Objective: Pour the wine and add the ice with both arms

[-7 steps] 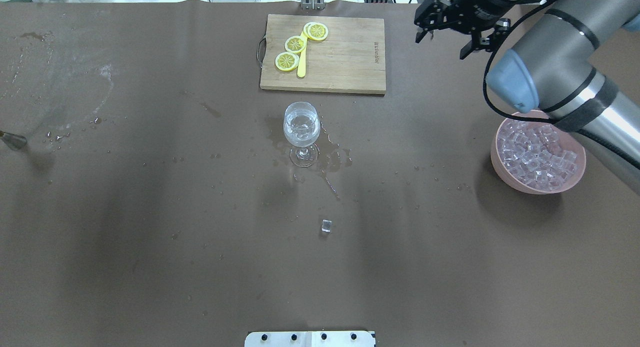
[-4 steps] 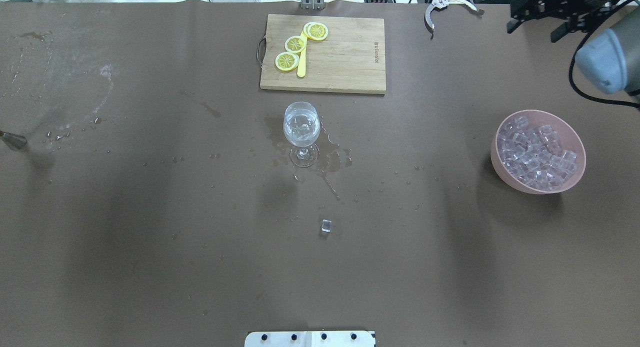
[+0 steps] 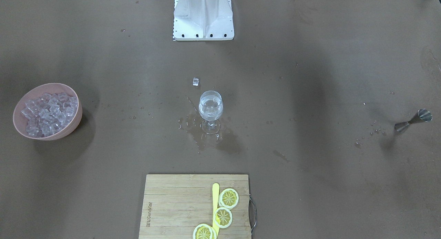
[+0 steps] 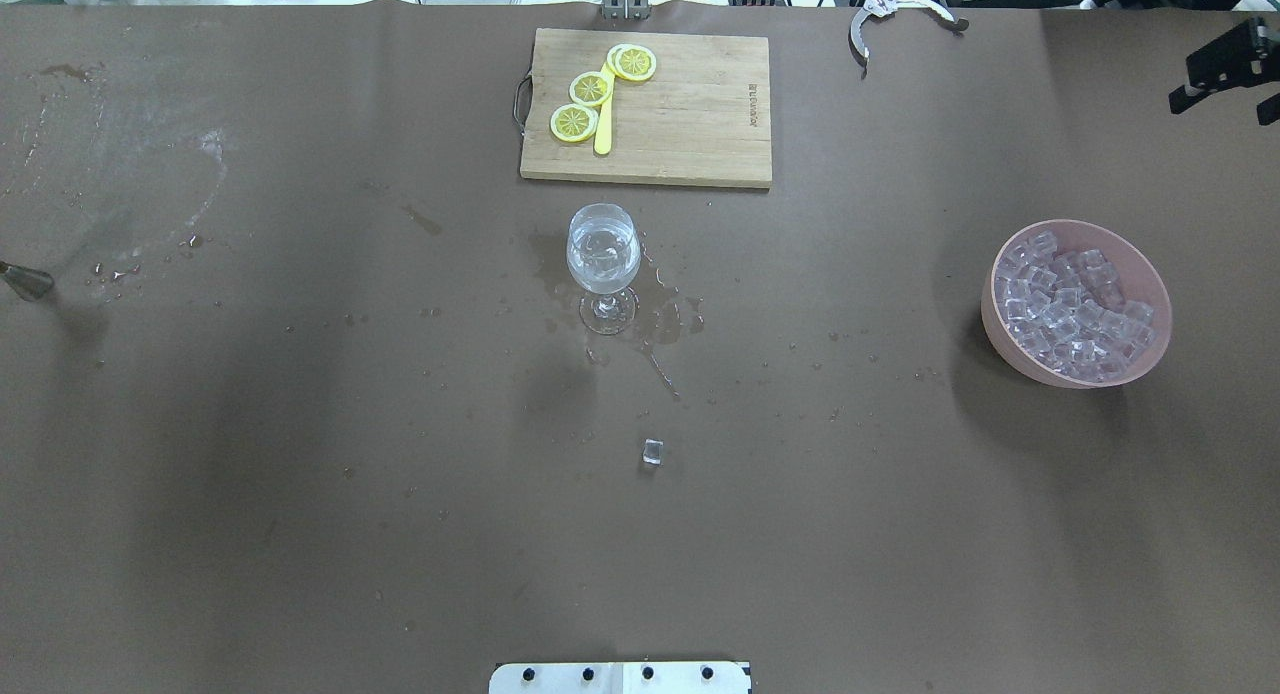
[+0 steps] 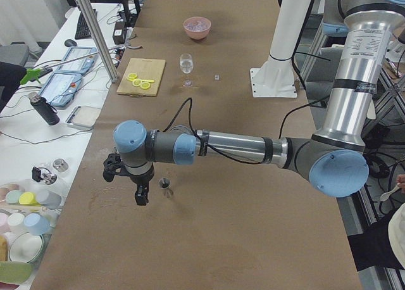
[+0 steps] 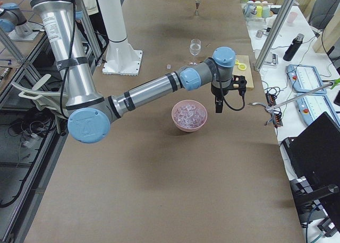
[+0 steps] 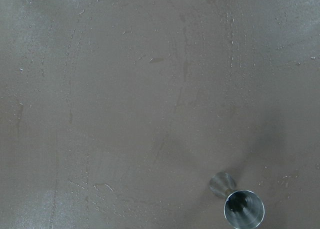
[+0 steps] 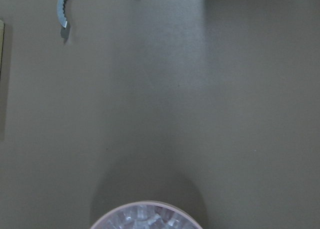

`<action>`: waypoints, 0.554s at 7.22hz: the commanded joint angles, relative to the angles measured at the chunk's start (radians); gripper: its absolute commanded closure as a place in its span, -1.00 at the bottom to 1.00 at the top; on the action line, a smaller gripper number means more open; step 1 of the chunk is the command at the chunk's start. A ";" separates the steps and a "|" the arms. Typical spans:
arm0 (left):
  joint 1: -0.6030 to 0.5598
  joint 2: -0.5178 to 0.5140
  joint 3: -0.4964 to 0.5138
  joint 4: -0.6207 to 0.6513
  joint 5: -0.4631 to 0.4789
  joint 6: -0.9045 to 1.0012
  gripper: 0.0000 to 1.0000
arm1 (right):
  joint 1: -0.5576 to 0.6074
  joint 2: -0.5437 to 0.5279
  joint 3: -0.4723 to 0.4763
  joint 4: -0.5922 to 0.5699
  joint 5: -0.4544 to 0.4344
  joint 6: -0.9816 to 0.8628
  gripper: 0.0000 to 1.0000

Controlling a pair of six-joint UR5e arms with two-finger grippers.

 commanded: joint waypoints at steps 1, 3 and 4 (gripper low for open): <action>0.000 0.000 0.002 0.000 0.000 0.000 -0.96 | 0.052 -0.131 0.077 -0.002 0.012 -0.088 -0.98; 0.000 -0.008 0.009 0.000 0.000 0.000 -0.96 | 0.077 -0.179 0.093 -0.002 0.012 -0.118 -0.98; 0.000 -0.009 0.009 0.001 0.000 0.000 -0.96 | 0.077 -0.193 0.084 -0.004 0.011 -0.123 -0.98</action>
